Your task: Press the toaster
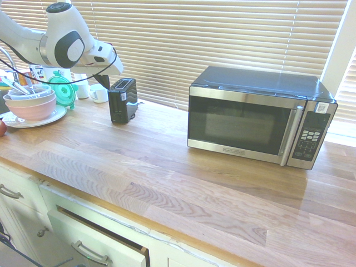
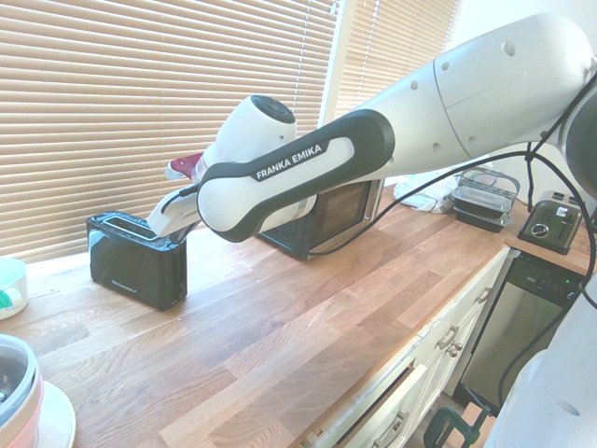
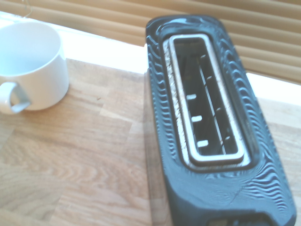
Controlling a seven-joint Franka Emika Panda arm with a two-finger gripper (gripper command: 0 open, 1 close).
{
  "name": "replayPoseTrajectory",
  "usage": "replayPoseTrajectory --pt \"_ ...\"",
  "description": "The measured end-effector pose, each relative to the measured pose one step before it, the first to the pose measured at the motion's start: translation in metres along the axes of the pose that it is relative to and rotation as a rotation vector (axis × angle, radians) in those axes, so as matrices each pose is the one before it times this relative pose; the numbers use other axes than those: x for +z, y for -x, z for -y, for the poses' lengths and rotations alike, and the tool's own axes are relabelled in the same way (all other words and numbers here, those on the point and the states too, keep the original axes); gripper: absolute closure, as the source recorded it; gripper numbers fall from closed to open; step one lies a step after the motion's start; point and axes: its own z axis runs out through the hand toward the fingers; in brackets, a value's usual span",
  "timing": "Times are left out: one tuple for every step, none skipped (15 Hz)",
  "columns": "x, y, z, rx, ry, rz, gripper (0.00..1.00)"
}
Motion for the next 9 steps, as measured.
replayPoseTrajectory --pt "0.00061 -0.0028 0.00031 0.00224 -0.00069 -0.00263 1.0" --pt "0.00131 -0.00246 0.00036 0.00215 -0.00036 -0.00137 1.0" --pt "0.0021 -0.00166 -0.00025 0.00212 0.00115 0.0005 1.0" --pt "0.00274 -0.00148 -0.0014 0.00313 0.0026 0.00091 1.0" --pt "0.00244 -0.00119 -0.00177 0.00324 0.00253 0.00049 1.0" --pt "0.00216 -0.00191 -0.00224 0.00447 0.00291 -0.00016 1.0" --pt "0.0018 -0.00175 -0.00145 0.0018 0.00172 0.0001 1.0" --pt "0.00153 -0.00103 -0.00045 -0.00204 0.00074 0.00093 1.0" --pt "0.00172 0.0 -0.00055 -0.00159 0.00046 0.00299 1.0"
